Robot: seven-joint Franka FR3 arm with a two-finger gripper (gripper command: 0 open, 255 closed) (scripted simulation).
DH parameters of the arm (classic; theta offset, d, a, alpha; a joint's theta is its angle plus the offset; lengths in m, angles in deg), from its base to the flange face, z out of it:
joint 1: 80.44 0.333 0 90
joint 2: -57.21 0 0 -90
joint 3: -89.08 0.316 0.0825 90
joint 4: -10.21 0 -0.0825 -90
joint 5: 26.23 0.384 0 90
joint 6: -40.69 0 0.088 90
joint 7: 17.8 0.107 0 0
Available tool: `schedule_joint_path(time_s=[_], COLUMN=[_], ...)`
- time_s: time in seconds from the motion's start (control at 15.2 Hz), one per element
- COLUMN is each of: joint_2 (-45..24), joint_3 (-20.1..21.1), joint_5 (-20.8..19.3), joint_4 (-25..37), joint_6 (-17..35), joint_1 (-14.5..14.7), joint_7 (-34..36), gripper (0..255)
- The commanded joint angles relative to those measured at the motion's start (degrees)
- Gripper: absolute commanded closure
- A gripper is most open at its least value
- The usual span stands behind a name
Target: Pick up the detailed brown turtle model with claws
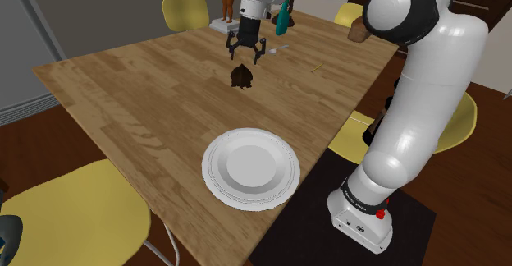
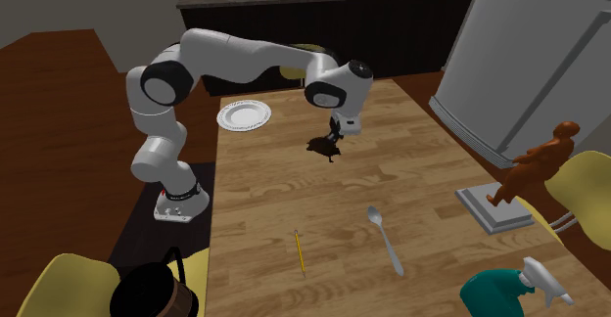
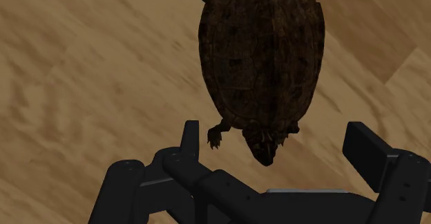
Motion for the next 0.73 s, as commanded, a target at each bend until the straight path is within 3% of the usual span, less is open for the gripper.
schedule_joint_path(time_s=[0.0, 0.4, 0.46, 0.66], joint_2=[-0.8, -1.5, -1.5, -1.5], joint_3=[0.0, 0.1, 0.1, 0.1], joint_5=[0.2, 0.4, 0.4, 0.4], joint_4=[-0.6, -3.1, -3.1, -3.1], joint_6=[1.4, 4.5, 4.6, 4.5], joint_1=[0.1, 0.1, 0.1, 0.1], joint_7=[0.0, -0.7, -0.7, -0.7], gripper=[0, 0, 255, 255])
